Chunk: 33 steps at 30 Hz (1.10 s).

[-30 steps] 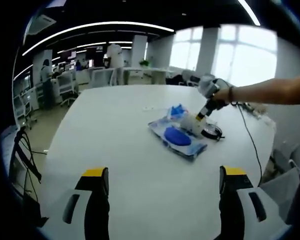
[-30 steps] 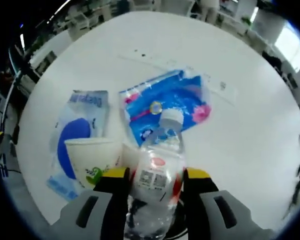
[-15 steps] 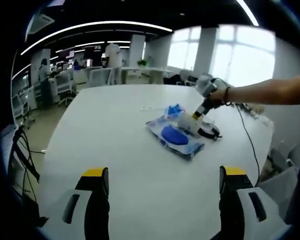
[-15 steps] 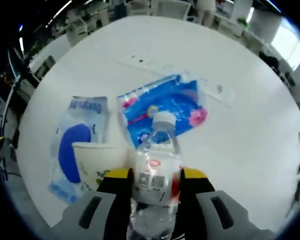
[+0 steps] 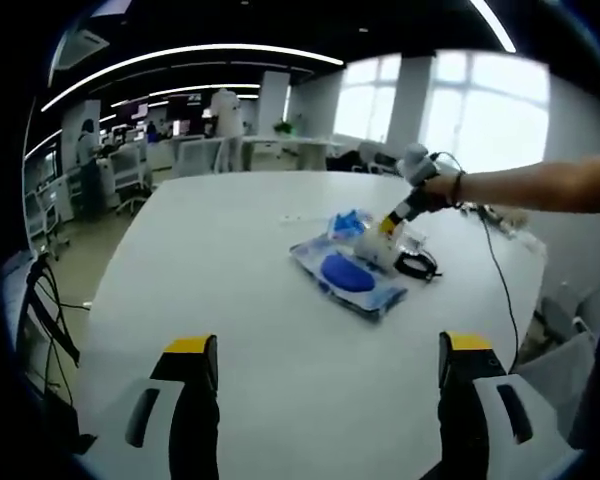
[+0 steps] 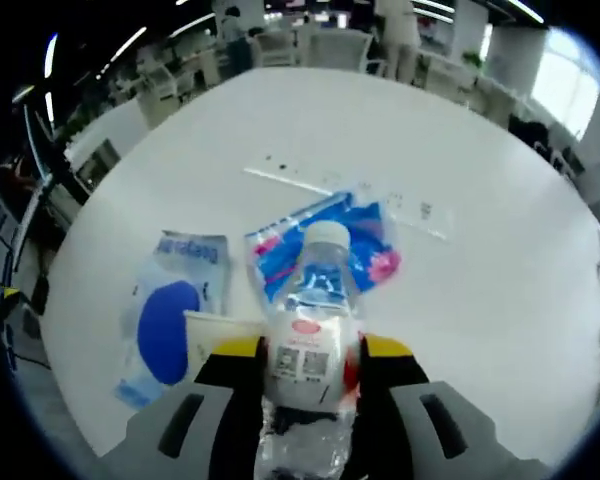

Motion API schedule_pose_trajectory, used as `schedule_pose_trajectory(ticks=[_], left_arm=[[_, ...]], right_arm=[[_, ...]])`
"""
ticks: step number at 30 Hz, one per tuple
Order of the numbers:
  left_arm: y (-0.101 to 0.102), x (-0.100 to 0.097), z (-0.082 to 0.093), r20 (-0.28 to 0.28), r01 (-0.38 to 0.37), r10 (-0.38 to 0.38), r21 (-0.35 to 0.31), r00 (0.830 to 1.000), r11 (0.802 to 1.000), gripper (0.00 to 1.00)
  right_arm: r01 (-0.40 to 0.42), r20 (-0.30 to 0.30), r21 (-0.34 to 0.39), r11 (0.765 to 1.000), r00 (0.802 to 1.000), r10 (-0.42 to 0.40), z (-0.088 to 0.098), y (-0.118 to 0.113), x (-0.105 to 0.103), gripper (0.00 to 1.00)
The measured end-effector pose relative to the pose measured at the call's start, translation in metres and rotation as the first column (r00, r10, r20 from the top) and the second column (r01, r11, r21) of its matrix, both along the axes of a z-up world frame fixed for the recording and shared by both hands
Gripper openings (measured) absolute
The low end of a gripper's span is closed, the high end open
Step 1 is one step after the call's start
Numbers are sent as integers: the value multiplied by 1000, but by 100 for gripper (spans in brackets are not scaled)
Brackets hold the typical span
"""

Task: Arrange the tabletop items into an orderly group along one side of the table until the central work area is clear of visible clutter.

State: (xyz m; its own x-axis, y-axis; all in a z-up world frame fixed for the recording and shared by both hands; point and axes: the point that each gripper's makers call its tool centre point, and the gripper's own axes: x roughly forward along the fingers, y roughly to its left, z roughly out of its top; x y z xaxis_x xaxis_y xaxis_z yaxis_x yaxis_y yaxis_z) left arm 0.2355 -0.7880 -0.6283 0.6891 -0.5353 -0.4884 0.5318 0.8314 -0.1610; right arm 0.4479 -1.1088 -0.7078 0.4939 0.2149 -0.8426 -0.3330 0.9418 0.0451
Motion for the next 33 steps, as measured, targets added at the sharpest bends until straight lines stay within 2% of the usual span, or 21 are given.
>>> schedule_pose_trajectory(ticks=[8, 15, 22, 27, 33], left_arm=[[-5, -3, 1, 6, 13, -13, -2, 1000, 1000, 89], [-6, -4, 6, 20, 16, -16, -7, 1000, 1000, 89], [-5, -5, 9, 31, 11, -11, -8, 999, 1000, 89], [-8, -7, 11, 43, 16, -16, -11, 999, 1000, 89], [-6, -8, 12, 53, 11, -10, -11, 999, 1000, 89]], right_arm=[[-56, 115, 23, 998, 992, 53, 29, 11, 3, 32], [-80, 161, 28, 996, 984, 75, 39, 18, -4, 31], [-120, 228, 42, 992, 968, 108, 59, 29, -6, 31], [-165, 297, 58, 985, 944, 141, 76, 41, -5, 31], [-254, 376, 77, 964, 903, 208, 94, 68, -10, 31]])
